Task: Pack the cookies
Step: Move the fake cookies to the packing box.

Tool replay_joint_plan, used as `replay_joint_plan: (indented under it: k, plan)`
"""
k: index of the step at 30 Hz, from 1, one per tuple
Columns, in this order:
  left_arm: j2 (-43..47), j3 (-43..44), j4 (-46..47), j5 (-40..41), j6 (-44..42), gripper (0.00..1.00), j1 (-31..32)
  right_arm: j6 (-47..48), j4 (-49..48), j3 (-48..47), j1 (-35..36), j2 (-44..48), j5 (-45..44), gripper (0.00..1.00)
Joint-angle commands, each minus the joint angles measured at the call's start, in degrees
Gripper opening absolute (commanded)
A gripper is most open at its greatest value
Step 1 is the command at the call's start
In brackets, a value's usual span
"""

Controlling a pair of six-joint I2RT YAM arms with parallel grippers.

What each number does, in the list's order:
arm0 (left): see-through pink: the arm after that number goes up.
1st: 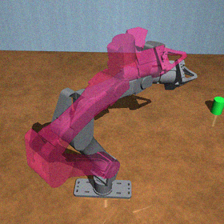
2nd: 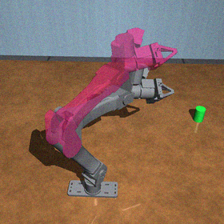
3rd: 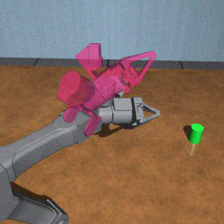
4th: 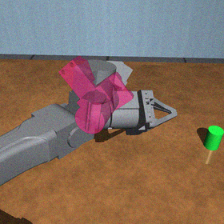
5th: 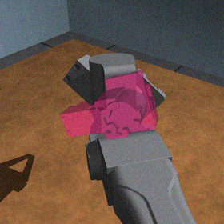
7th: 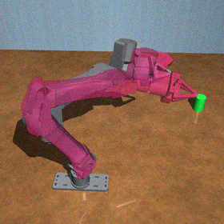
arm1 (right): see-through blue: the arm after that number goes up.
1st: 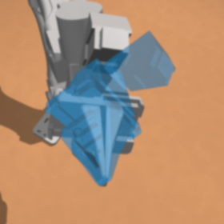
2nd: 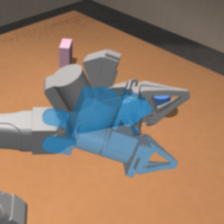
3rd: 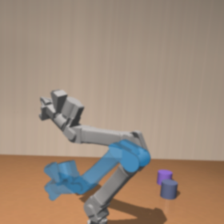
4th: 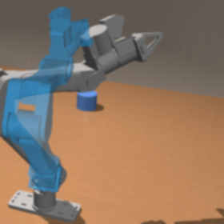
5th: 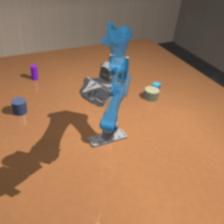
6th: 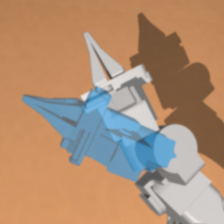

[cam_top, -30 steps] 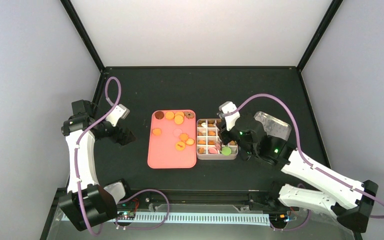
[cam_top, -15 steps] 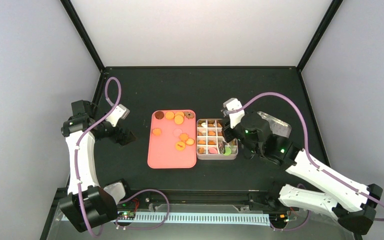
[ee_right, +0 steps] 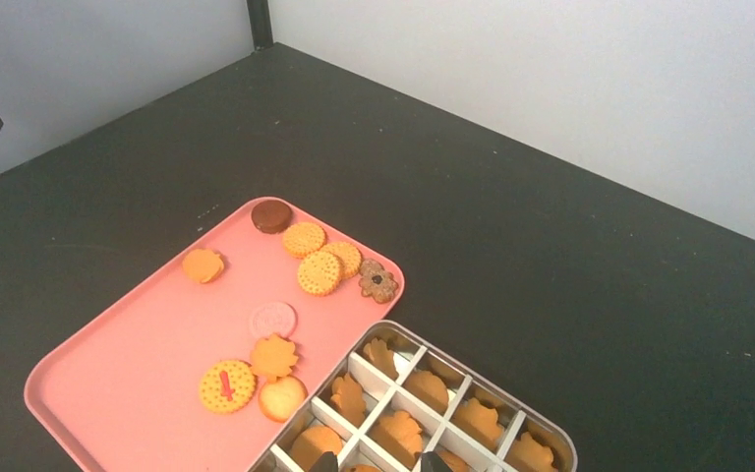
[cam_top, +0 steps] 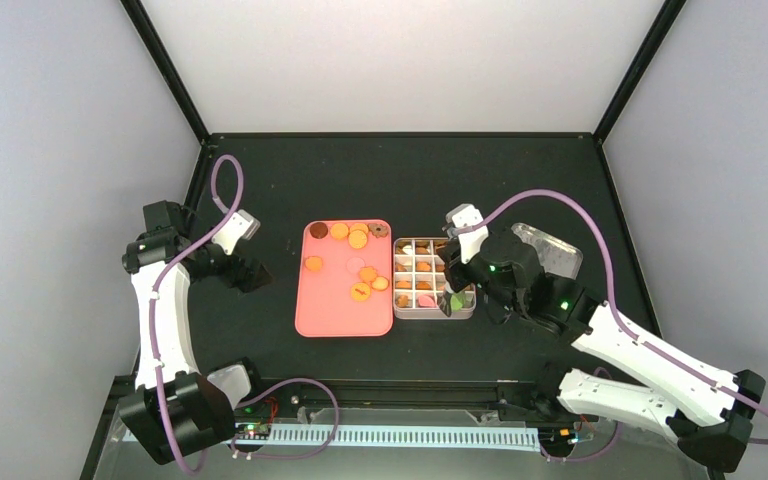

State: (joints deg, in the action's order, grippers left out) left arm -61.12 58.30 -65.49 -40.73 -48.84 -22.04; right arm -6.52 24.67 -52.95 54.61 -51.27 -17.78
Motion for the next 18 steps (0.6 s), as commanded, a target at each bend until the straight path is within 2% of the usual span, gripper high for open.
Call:
replay_joint_plan:
  k: [1,9,14,18]
  plan:
    - [0.36,1.79,-1.68,-1.11,-1.56,0.99,0.25,-0.51,-0.74,1.40,-0.26,0.11,0.09,0.19]
    - [0.20,2.19,-1.70,-1.28,-1.26,0.99,0.25,0.89,-3.26,3.45,-0.21,-0.09,-1.16,0.13]
    - [0.40,1.66,-1.72,-1.05,-1.42,0.99,0.24,0.54,-4.57,2.02,-0.25,-0.24,-2.61,0.01]
    - [0.56,1.38,-1.51,-1.10,-1.44,0.99,0.25,1.44,-4.80,0.25,-0.48,-0.86,-2.49,0.01]
